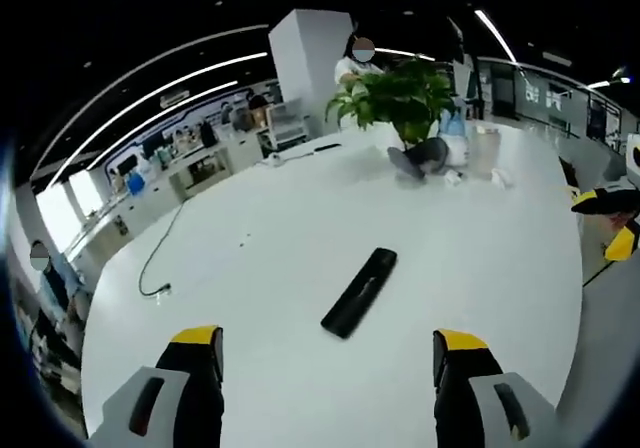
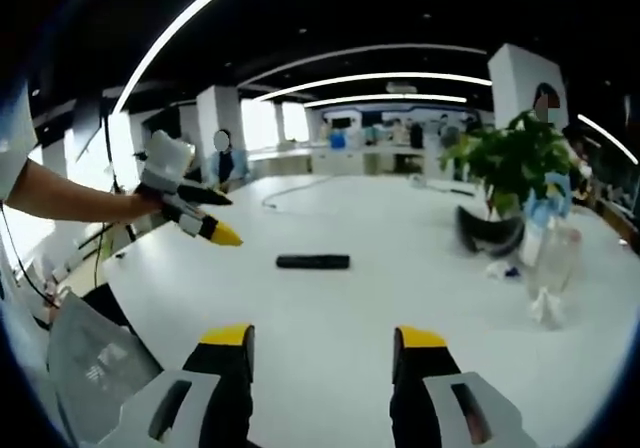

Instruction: Press the specified remote control buttons in sequence, fully releasing each button before pressing the next.

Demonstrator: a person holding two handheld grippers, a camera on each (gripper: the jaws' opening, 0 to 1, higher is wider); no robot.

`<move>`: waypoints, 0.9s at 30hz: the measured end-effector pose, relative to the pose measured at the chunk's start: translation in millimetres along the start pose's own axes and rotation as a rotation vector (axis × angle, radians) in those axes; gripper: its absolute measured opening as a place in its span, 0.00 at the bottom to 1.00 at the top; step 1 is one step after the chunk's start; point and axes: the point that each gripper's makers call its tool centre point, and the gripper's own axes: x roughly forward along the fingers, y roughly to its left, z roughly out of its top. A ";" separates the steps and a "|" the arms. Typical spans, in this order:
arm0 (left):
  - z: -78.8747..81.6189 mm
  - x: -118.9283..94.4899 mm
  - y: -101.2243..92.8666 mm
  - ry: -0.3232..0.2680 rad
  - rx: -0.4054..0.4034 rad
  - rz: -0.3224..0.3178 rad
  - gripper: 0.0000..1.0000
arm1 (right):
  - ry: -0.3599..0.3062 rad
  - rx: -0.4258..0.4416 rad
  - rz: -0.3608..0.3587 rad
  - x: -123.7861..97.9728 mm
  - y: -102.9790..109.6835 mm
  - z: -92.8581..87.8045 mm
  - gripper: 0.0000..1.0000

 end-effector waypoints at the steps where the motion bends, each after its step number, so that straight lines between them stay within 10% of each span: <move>1: 1.0 1.4 -0.3 0.004 0.014 -0.002 0.89 | 0.002 -0.002 0.001 -0.1 0.2 -0.2 0.47; 19: 14.8 46.1 8.5 0.073 0.145 -0.081 0.78 | 0.142 -0.041 -0.069 3.5 -11.2 -22.1 0.00; 27: 6.8 68.4 1.7 0.137 0.198 -0.138 0.72 | 0.199 0.007 -0.061 4.0 -12.1 -31.6 0.00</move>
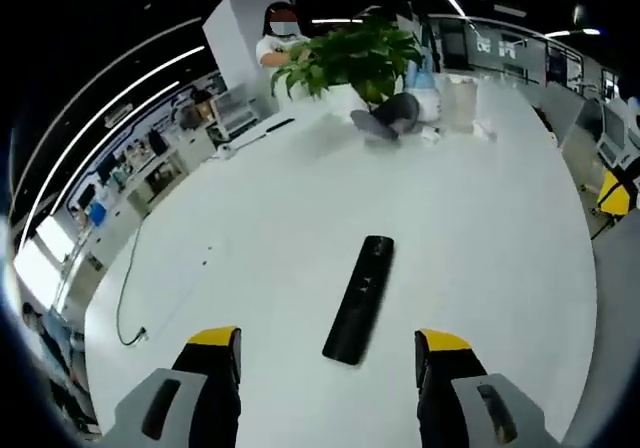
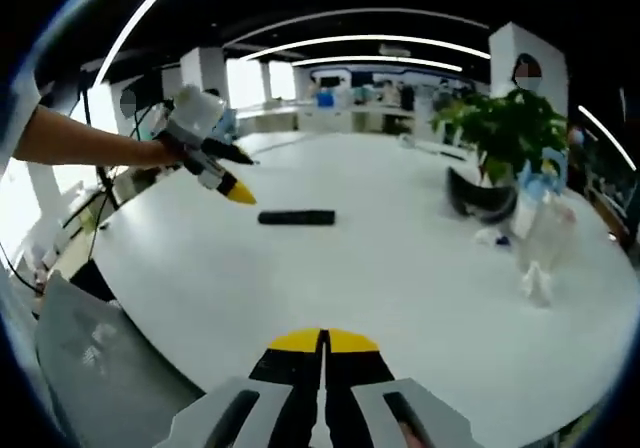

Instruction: Press the specified remote control buttons in sequence, fully releasing each button before pressing the next.

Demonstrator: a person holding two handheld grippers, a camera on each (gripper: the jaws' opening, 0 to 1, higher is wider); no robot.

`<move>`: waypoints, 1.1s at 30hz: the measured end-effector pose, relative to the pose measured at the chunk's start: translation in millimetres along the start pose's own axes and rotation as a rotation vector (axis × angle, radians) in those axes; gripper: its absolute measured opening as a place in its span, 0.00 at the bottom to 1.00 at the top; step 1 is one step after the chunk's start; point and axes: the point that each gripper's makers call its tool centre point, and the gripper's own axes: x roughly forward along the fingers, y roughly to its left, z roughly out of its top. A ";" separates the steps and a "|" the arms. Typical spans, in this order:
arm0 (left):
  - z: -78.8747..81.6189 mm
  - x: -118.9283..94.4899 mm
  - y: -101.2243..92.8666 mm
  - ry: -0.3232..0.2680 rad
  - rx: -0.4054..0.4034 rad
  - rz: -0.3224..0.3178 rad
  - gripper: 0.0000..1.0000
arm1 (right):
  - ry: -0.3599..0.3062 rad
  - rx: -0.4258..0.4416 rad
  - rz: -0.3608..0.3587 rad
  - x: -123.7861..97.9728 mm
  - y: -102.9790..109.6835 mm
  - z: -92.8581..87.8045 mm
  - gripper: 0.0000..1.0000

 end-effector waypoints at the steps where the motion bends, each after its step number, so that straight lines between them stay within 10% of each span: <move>1: -0.8 2.5 -0.3 0.007 0.006 -0.004 0.71 | 0.006 -0.002 0.006 0.4 0.9 -1.1 0.00; 7: -5.1 18.6 -1.0 0.052 0.019 -0.044 0.68 | -0.026 -0.185 0.003 -2.5 6.8 2.3 0.00; 33: -41.9 62.8 -5.9 0.290 0.125 -0.178 0.61 | 0.080 -0.109 0.009 3.1 3.7 -14.1 0.00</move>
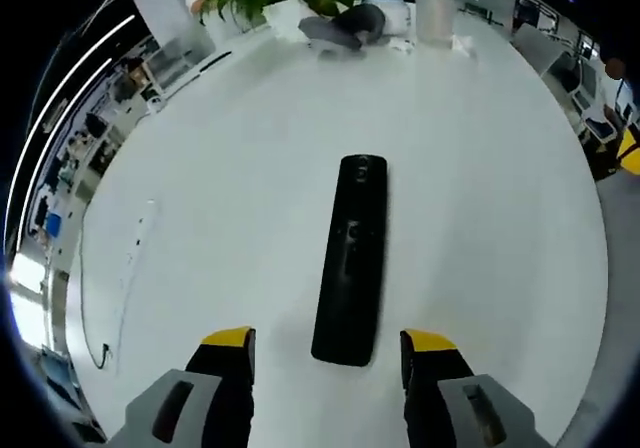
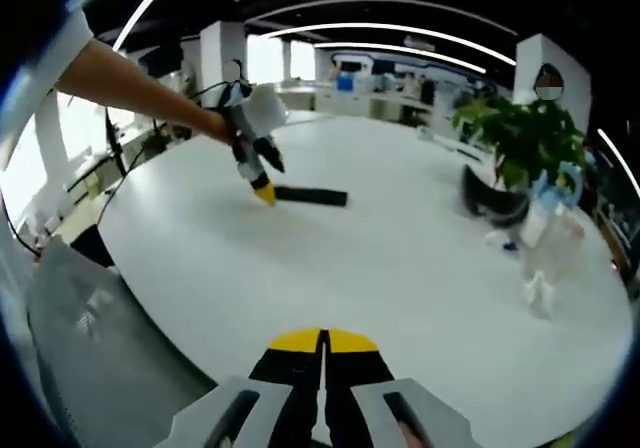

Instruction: Press the specified remote control buttons in sequence, fully releasing each button before pressing the next.

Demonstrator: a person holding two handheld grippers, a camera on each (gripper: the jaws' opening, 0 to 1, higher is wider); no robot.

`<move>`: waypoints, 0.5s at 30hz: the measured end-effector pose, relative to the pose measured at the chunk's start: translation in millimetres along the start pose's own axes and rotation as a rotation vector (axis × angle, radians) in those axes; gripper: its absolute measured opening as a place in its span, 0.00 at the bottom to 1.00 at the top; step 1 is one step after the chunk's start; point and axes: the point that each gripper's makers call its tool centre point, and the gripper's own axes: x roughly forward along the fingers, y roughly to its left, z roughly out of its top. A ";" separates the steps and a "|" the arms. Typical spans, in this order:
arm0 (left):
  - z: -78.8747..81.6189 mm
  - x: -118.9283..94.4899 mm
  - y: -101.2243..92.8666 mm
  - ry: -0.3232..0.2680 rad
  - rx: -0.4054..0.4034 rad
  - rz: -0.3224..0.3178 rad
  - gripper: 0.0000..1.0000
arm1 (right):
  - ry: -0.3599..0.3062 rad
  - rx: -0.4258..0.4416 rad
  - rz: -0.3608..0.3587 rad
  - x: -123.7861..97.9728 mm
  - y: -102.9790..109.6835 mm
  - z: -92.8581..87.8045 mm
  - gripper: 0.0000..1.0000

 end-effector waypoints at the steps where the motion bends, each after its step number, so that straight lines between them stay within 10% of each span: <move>1: 0.5 0.5 0.2 0.001 -0.003 -0.004 0.61 | 0.003 0.002 0.002 0.1 0.1 -0.6 0.00; 15: -4.6 2.0 -10.6 0.052 -0.121 -0.133 0.57 | 0.007 0.002 0.011 0.0 1.8 -0.8 0.00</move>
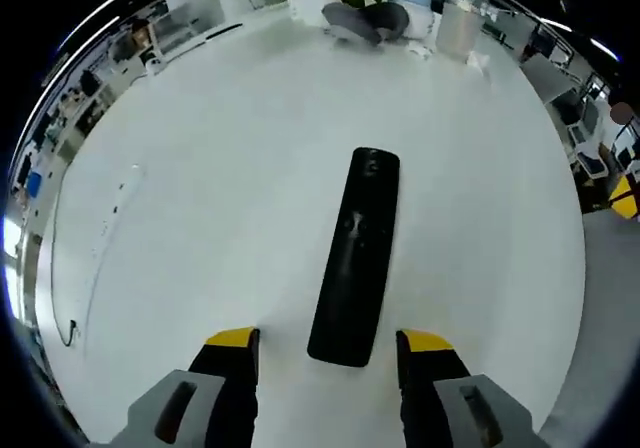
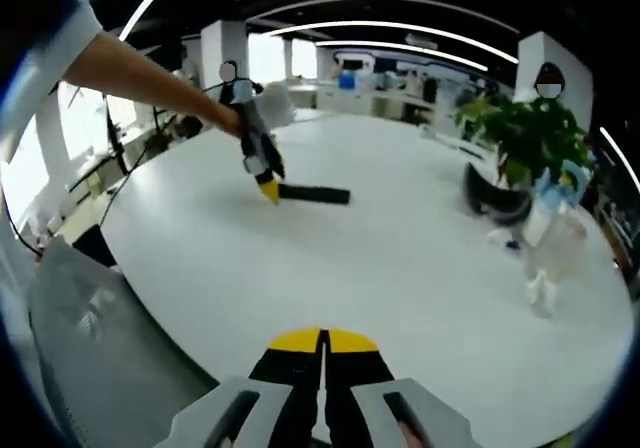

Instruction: Press the specified remote control buttons in sequence, fully releasing each button before pressing the next.

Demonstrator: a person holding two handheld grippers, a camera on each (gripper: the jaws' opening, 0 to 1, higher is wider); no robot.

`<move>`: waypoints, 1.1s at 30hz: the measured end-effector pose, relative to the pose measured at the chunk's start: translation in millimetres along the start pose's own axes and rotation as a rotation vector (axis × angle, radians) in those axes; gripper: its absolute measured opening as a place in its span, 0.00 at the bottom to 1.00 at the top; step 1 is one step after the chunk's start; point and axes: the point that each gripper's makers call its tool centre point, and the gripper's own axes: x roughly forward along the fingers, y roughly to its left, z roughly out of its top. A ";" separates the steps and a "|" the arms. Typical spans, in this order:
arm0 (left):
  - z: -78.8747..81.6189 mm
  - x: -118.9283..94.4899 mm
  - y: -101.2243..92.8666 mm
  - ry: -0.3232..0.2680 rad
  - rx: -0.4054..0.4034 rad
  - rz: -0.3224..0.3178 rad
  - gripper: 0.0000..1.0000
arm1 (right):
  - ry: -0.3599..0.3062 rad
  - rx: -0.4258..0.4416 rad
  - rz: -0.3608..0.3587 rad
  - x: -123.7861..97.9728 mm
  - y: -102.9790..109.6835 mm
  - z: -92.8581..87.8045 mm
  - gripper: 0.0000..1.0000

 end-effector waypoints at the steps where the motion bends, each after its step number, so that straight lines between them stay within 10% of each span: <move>1: 0.6 -0.1 -0.2 0.003 0.005 -0.002 0.56 | 0.000 0.000 0.001 -0.1 0.2 0.0 0.00; 17: -0.6 0.5 6.9 0.006 0.084 -0.015 0.25 | 0.000 -0.011 0.015 0.0 3.9 0.6 0.00; 33: -2.1 2.3 6.1 0.020 0.081 0.012 0.23 | 0.002 -0.010 0.018 -0.1 4.3 0.5 0.00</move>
